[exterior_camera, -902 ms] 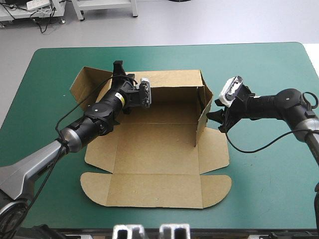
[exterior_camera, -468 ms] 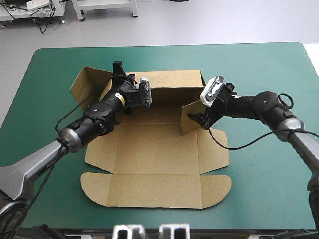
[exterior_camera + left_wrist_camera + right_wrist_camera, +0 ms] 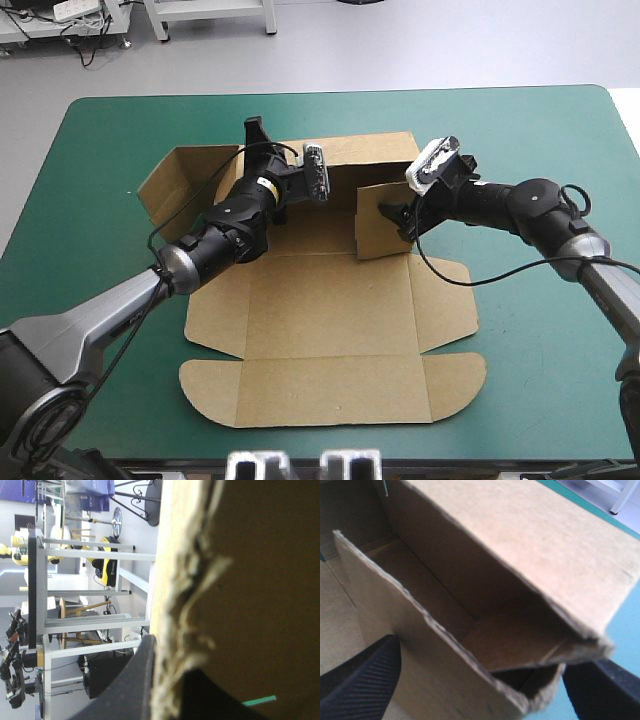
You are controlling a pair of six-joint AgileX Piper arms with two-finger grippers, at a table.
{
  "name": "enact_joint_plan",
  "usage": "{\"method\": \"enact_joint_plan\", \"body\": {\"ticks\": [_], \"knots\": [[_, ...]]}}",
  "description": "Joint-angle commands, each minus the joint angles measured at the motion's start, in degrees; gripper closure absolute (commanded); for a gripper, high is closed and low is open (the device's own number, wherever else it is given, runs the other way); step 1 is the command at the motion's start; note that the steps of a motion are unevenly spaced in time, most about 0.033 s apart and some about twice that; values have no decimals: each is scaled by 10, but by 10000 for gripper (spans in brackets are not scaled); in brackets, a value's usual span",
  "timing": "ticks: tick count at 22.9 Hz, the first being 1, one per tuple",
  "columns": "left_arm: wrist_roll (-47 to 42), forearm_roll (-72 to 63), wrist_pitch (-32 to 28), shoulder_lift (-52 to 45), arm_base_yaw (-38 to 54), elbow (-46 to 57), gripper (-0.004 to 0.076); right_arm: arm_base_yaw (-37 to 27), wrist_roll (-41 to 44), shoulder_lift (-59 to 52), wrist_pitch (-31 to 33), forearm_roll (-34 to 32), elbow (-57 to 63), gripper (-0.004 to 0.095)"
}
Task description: Fold the box
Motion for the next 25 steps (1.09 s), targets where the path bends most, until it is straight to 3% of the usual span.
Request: {"method": "enact_joint_plan", "body": {"ticks": [1, 6, 11, 14, 18, 22, 25], "knots": [[-5, -56, 10, -6, -8, -32, 711, 2, 21, -22, 17, -11, -20, 131], [-20, -71, -9, -12, -10, -47, 711, 0, 21, -20, 8, -12, -20, 131], [133, -179, 3, -20, -14, -28, 711, 0, 77, 1, -3, -24, -20, 152], [170, -241, 10, -45, -16, -24, 712, -2, 113, 5, -6, -83, -20, 264], [207, -260, 28, -54, -16, -24, 712, -2, 114, 5, -3, -73, -20, 353], [311, -371, 71, -53, -16, -24, 712, -2, 113, 5, 16, -55, -20, 617], [319, -389, 69, -53, -16, -24, 712, -2, 111, 5, 32, -55, -20, 781]]}}
